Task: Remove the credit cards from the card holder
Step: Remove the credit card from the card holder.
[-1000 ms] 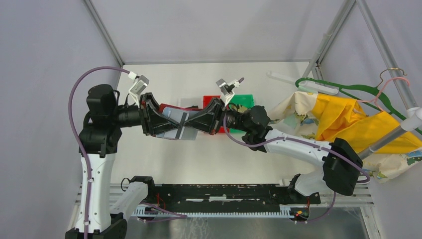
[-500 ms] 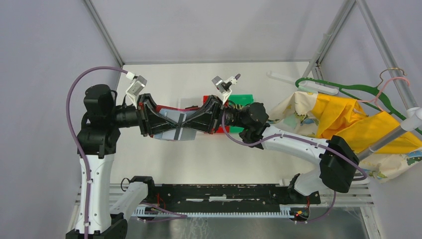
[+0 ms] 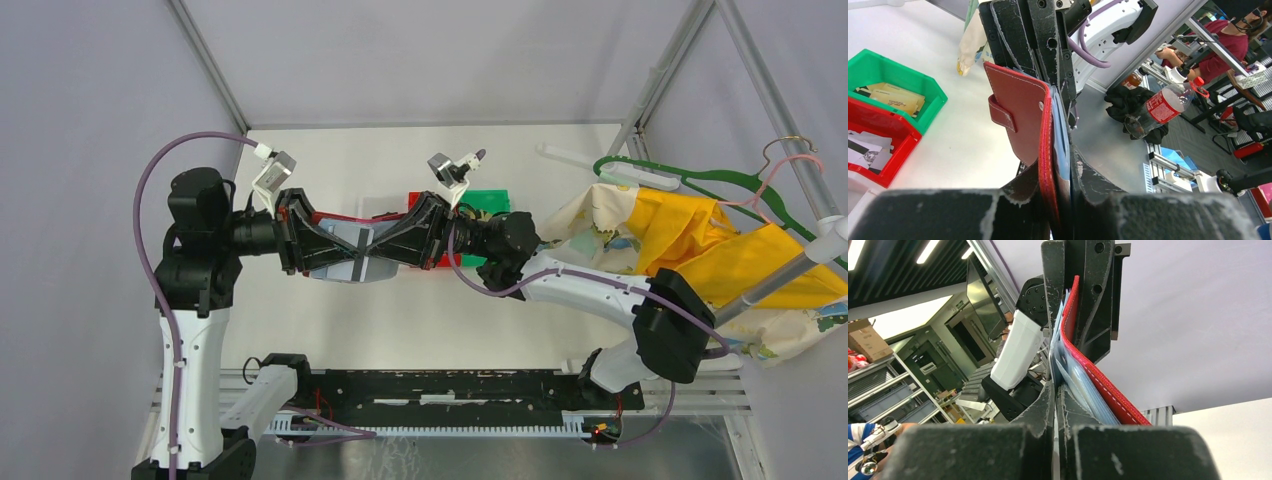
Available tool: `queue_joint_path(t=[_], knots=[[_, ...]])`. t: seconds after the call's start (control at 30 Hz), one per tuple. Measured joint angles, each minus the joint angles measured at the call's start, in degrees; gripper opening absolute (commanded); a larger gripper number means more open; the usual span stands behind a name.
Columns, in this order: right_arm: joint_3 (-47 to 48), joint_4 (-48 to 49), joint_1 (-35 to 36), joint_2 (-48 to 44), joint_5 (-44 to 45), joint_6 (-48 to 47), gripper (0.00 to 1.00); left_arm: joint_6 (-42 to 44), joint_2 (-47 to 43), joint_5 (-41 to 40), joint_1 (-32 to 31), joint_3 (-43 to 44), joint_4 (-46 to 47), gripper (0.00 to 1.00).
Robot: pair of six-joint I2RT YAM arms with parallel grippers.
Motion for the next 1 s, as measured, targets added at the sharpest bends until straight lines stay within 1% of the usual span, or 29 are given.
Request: queue_joint_path(t=[0.1, 0.4, 0.7, 1.0], knots=[[-0.20, 1.36, 0.02, 0.59, 0.35, 0.96, 0.00, 0.00, 0.02, -0.04, -0.04, 0.04, 0.00, 0.23], [-3.96, 5.81, 0.11, 0.72, 4.02, 3.10, 0.00, 0.00, 0.17, 0.00, -0.31, 0.07, -0.39, 0.32], [-8.46, 11.61, 0.50, 0.72, 8.63, 5.57, 0.00, 0.00, 0.81, 0.00, -0.50, 0.28, -0.50, 0.31], [-11.04, 15.39, 0.59, 0.72, 10.03, 6.60, 0.00, -0.02, 0.83, 0.04, -0.50, 0.37, -0.50, 0.29]])
